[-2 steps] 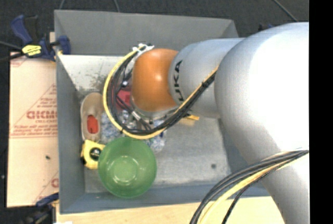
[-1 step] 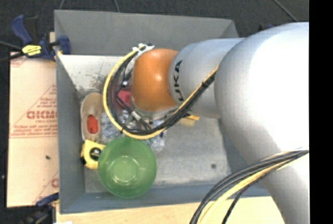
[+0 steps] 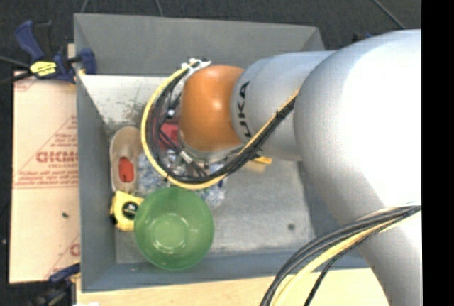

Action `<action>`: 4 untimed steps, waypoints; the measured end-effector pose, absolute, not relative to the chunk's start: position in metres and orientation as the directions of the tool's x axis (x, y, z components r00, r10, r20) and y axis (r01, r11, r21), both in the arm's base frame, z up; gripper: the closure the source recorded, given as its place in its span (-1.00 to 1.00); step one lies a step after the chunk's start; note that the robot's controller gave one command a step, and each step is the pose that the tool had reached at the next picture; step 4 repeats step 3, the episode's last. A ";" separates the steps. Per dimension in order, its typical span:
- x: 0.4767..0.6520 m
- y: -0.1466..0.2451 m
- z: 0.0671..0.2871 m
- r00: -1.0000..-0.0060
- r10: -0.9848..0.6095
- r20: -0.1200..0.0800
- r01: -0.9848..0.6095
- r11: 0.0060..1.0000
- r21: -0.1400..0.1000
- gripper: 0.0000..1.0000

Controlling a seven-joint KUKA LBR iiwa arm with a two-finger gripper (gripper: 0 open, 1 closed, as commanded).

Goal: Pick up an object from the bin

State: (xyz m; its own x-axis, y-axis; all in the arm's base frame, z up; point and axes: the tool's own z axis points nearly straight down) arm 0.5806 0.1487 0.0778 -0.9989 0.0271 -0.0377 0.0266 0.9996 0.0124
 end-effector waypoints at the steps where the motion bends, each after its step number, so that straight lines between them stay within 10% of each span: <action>1: 0.580 0.148 0.087 -0.999 0.027 -0.038 0.027 1.000 0.012 1.00; 4: 0.579 0.147 0.144 -0.999 0.029 -0.033 0.028 1.000 0.011 1.00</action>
Offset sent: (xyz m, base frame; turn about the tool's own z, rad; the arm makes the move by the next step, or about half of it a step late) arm -0.0004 -0.0004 0.0593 0.0003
